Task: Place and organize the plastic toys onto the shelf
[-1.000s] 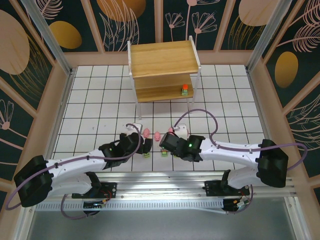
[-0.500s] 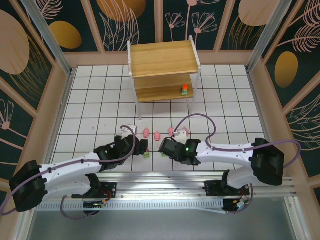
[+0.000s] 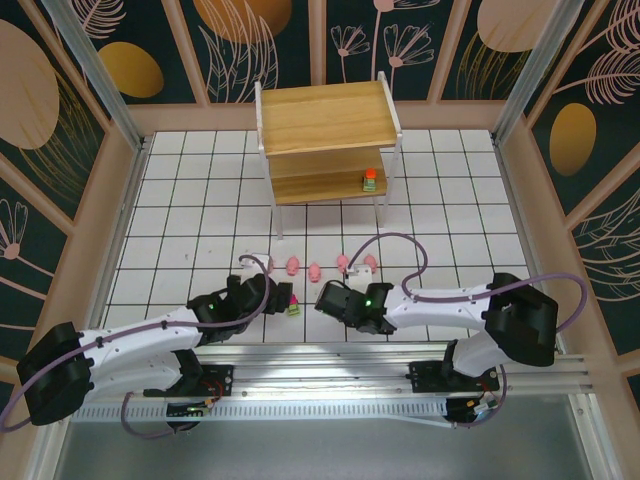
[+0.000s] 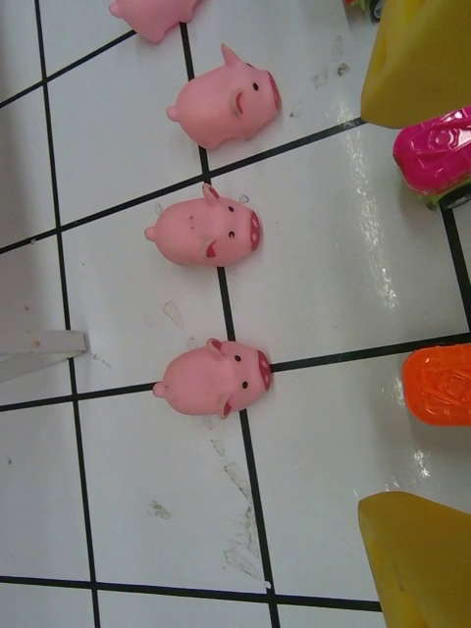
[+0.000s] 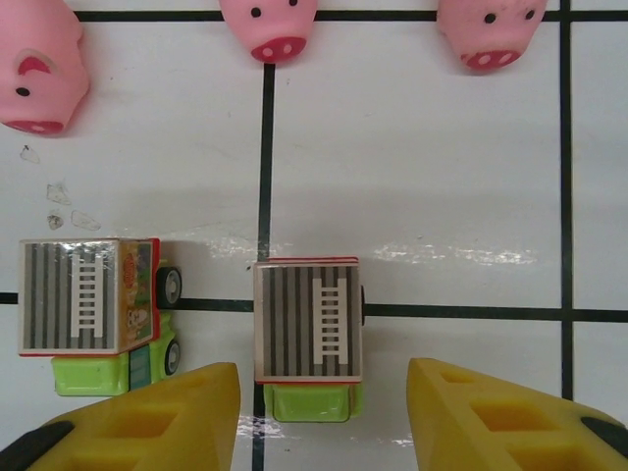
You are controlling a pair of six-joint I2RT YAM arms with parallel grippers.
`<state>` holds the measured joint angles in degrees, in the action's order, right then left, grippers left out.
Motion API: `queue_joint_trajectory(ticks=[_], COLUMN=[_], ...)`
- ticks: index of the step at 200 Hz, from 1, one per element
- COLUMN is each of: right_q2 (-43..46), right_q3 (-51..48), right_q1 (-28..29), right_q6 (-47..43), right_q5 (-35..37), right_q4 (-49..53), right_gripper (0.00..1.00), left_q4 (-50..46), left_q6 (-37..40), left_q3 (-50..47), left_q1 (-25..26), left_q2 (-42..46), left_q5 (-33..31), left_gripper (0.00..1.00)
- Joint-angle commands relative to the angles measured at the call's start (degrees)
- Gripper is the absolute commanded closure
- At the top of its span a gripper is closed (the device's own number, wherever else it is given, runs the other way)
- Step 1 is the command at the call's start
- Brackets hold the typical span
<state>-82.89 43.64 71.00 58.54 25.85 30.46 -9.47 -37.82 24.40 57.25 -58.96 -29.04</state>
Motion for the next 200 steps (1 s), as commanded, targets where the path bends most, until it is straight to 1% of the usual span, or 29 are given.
queue_joint_trajectory(ticks=[1, 65, 128, 200], right_q2=[-1.1, -3.9, -6.2, -6.8], right_q3=[-1.4, -1.9, -1.3, -1.5], right_q1=[0.7, 1.2, 1.3, 1.3], right_q6=[2.4, 3.8, 2.8, 3.2], right_q5=[2.0, 3.4, 3.9, 4.3], right_q4=[-1.3, -2.1, -3.8, -3.7], right_gripper=[0.52, 0.54, 0.57, 0.59], left_q4=[0.0, 0.3, 0.3, 0.7], left_q6=[-0.7, -0.4, 0.1, 0.3], left_q3=[-0.6, -0.7, -0.8, -0.7], left_q1=[-0.4, -0.5, -0.4, -0.4], left_q2=[0.6, -0.1, 0.3, 0.1], left_q5=[-1.2, -1.2, -1.1, -1.2], left_gripper=[0.05, 0.05, 0.05, 0.05])
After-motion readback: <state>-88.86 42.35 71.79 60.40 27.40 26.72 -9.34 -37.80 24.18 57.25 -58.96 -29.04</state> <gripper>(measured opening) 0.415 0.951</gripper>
